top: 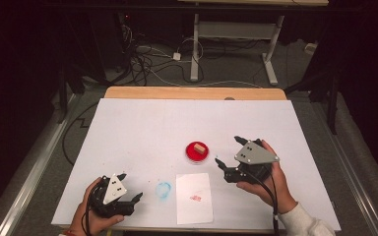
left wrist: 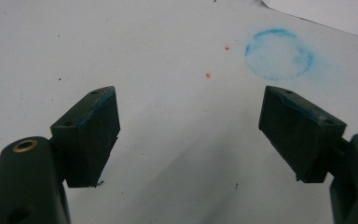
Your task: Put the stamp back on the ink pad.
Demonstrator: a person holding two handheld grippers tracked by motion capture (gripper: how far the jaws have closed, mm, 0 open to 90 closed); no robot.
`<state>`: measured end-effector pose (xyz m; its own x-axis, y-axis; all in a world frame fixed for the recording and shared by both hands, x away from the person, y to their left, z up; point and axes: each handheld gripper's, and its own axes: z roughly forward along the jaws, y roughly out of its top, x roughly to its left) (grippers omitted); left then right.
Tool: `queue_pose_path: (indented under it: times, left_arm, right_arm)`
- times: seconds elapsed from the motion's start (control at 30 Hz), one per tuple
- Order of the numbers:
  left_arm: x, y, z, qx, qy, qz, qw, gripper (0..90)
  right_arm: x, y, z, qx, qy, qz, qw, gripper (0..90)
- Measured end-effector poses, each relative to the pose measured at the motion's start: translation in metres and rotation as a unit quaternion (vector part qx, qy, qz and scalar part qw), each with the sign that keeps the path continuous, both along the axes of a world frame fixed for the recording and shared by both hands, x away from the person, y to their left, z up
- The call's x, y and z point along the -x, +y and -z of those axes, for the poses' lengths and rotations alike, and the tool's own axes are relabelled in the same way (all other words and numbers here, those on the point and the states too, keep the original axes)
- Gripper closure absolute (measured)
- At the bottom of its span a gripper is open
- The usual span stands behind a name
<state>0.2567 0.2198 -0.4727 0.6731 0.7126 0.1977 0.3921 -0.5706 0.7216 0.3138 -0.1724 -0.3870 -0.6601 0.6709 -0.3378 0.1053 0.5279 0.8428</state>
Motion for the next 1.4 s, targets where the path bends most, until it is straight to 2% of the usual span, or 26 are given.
queue_pose_path:
  times: [0.3, 0.33, 0.4, 0.63, 0.8, 0.9, 1.03, 1.17, 1.23, 1.37, 1.4]
  left_arm:
    - [0.000, 0.000, -0.001, 0.000, -0.002, -0.001, 1.0000, 19.6]
    - [0.000, 0.000, -0.001, -0.002, -0.007, 0.002, 1.0000, 19.6]
    - [0.001, 0.000, -0.001, 0.001, -0.002, -0.001, 1.0000, 19.6]
    - [0.001, 0.000, -0.001, 0.000, -0.003, -0.001, 1.0000, 19.5]
    - [0.001, -0.001, -0.001, 0.001, -0.005, -0.001, 1.0000, 19.6]
    - [0.001, 0.000, -0.002, -0.001, -0.013, 0.001, 0.9999, 19.6]
    - [0.002, 0.000, -0.002, 0.001, -0.007, -0.001, 1.0000, 19.5]
    - [0.002, 0.000, -0.002, 0.002, -0.007, 0.000, 1.0000, 19.6]
    - [0.001, -0.001, -0.003, 0.001, -0.014, 0.003, 0.9999, 19.5]
    - [0.002, -0.002, -0.003, 0.005, -0.010, 0.002, 0.9999, 19.6]
    - [0.002, -0.002, -0.004, 0.002, -0.016, 0.007, 0.9998, 19.5]
  right_arm:
    - [0.015, -0.017, 0.015, -0.022, -0.008, 0.000, 0.9997, 16.9]
    - [0.017, -0.020, 0.016, -0.027, -0.008, 0.003, 0.9996, 16.8]
    - [0.021, -0.025, 0.018, -0.029, -0.013, 0.006, 0.9995, 16.8]
    - [0.032, -0.048, 0.024, -0.026, -0.013, 0.025, 0.9993, 16.4]
    - [0.038, -0.064, 0.030, -0.033, -0.016, 0.037, 0.9986, 16.4]
    - [0.041, -0.072, 0.035, -0.025, -0.020, 0.045, 0.9985, 16.4]
    - [0.047, -0.083, 0.040, -0.029, -0.025, 0.054, 0.9978, 16.5]
    - [0.053, -0.097, 0.048, -0.037, -0.014, 0.063, 0.9972, 16.4]
    - [0.056, -0.104, 0.053, -0.033, -0.011, 0.074, 0.9967, 16.4]
    - [0.060, -0.118, 0.063, -0.025, 0.004, 0.091, 0.9956, 16.5]
    - [0.061, -0.121, 0.065, -0.024, 0.006, 0.092, 0.9954, 16.5]
